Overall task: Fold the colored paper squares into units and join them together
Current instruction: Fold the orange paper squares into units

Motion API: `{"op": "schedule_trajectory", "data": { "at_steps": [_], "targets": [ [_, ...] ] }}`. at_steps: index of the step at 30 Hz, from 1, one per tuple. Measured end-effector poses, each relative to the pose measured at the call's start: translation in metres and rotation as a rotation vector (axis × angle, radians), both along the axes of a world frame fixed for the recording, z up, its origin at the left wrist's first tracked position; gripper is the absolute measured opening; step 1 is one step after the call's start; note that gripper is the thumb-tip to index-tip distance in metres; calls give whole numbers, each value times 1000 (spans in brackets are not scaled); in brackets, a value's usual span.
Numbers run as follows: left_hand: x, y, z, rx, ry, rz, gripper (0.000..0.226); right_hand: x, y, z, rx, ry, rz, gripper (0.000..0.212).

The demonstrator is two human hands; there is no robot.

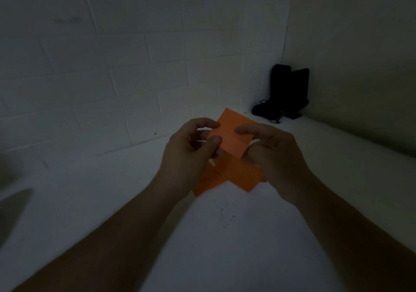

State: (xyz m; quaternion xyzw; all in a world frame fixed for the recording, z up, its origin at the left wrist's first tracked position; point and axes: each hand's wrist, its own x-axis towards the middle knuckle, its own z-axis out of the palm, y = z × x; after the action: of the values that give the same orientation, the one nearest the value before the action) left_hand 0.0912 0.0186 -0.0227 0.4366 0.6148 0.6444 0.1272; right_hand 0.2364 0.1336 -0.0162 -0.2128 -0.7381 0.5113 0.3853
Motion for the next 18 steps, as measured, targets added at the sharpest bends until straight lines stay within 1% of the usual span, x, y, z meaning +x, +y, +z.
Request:
{"op": "schedule_trajectory", "data": {
  "at_steps": [2, 4, 7, 11, 12, 14, 16, 18],
  "targets": [
    [-1, 0, -1, -5, 26, 10, 29, -1, -1, 4, -38, 57, -29, 45],
    [-1, 0, -1, -36, 59, 15, 36, -1, 4, 7, 27, 85, -116, 43],
    [2, -4, 1, -94, 118, -5, 48, 2, 15, 6, 157, 5, -225, 61],
    [5, -8, 1, -197, 216, -39, 62, 4, 12, -2, 289, -152, -162, 75],
    [5, -9, 1, -213, 227, -56, 66, 5, 10, -3, 319, -198, -127, 75],
    [6, -9, 1, -207, 200, -105, 74, 4, 7, -5, 325, -251, -53, 64],
    [6, -8, 3, -179, 130, -128, 78, 3, 5, -5, 243, -221, 4, 48],
    [5, -7, 4, -146, 8, -113, 76, 2, 1, -4, 113, -142, 51, 39]
  ]
}}
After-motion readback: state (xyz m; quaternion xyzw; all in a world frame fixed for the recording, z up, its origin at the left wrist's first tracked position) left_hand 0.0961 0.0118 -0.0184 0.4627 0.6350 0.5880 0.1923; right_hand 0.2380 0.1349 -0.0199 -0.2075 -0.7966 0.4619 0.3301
